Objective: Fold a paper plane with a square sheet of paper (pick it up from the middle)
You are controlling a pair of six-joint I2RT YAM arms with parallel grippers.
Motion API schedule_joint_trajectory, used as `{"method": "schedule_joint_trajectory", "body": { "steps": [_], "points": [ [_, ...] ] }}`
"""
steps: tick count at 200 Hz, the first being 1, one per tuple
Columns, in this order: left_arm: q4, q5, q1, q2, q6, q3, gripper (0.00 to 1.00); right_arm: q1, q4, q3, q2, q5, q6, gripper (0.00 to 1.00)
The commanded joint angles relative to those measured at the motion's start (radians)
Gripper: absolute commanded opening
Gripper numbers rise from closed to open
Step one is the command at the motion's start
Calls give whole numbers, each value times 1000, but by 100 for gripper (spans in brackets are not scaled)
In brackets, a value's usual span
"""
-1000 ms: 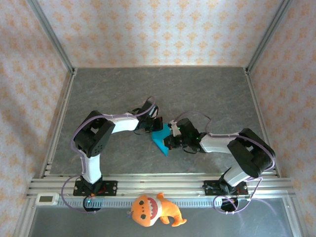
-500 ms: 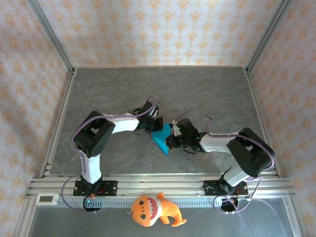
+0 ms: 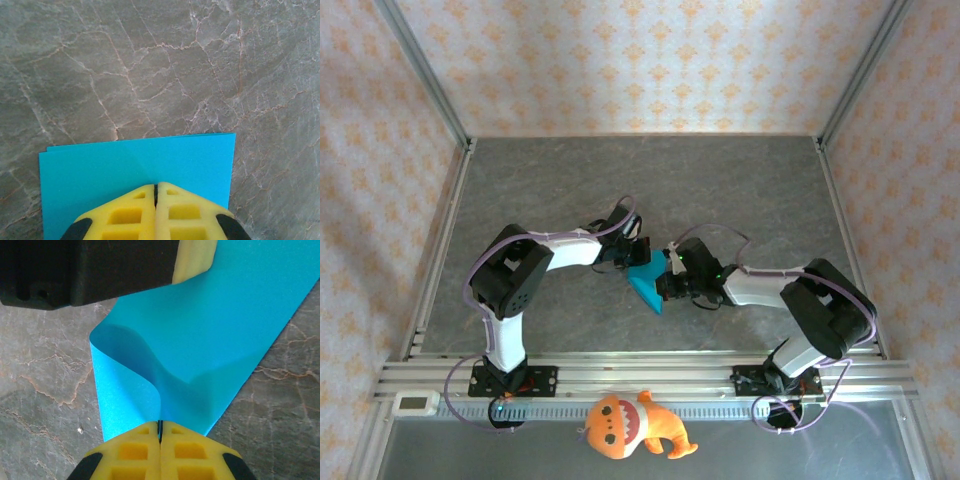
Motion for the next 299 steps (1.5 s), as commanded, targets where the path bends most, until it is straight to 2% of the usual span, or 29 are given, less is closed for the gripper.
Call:
{"method": "schedule_joint_trajectory", "body": {
  "steps": [1, 227, 276, 299],
  "points": [
    [-85, -46, -12, 33, 6, -22, 1, -6, -27, 20, 2, 23, 5, 0],
    [-102, -61, -13, 37, 7, 11, 1, -6, -51, 24, 59, 48, 9, 0],
    [-130, -102, -13, 3, 14, 65, 7, -6, -43, 18, 67, 50, 6, 0],
    [-128, -123, -12, -46, 7, 79, 14, -6, -34, 14, 70, 48, 6, 0]
  ]
}}
